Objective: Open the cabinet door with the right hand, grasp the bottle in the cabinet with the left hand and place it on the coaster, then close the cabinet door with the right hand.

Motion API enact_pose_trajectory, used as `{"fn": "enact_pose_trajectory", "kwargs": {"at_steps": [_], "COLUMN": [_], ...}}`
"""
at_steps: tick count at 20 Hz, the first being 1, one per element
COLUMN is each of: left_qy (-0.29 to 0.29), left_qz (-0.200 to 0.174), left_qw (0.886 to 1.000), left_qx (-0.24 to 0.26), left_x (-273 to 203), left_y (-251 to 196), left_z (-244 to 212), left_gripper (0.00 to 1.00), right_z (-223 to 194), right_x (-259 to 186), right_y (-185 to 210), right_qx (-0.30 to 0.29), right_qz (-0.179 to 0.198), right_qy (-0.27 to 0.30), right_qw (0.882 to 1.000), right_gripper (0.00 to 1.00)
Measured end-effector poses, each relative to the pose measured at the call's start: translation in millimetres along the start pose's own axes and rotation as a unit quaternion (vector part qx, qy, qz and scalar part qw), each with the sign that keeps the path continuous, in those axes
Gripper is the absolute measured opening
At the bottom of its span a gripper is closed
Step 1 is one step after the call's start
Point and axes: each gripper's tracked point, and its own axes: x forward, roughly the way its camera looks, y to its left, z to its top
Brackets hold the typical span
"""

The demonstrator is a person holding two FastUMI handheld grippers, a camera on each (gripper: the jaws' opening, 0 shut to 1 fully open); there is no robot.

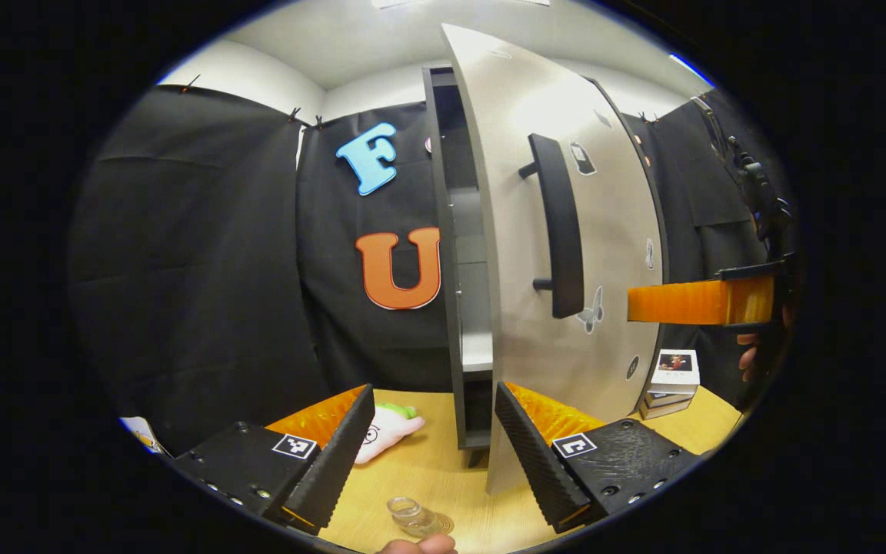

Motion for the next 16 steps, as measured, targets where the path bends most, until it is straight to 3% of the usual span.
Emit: {"fn": "enact_pose_trajectory", "kwargs": {"at_steps": [9,11,14,16], "left_qy": [-0.01,-0.004,-0.009,-0.013], "left_qz": [-0.016,-0.017,-0.021,-0.037], "left_qw": [1.0,1.0,0.999,0.999], "left_qx": [0.002,-0.007,-0.028,-0.031], "left_x": [22.2,25.1,27.2,32.0], "left_y": [-54.7,-66.7,-83.1,-89.6], "left_z": [12.9,13.6,20.7,27.3], "left_gripper": [0.96,0.96,0.96,0.96], "right_z": [13.3,11.9,9.2,9.4], "right_x": [-35.1,-40.9,-47.5,-53.5], "right_y": [-59.0,-75.4,-91.1,-101.8], "right_qx": [0.007,0.018,0.027,0.019], "right_qz": [-0.057,-0.08,-0.124,-0.173], "right_qy": [-0.034,-0.037,-0.036,-0.036], "right_qw": [0.998,0.996,0.991,0.984], "right_gripper": [0.97,0.94,0.97,0.96]}}
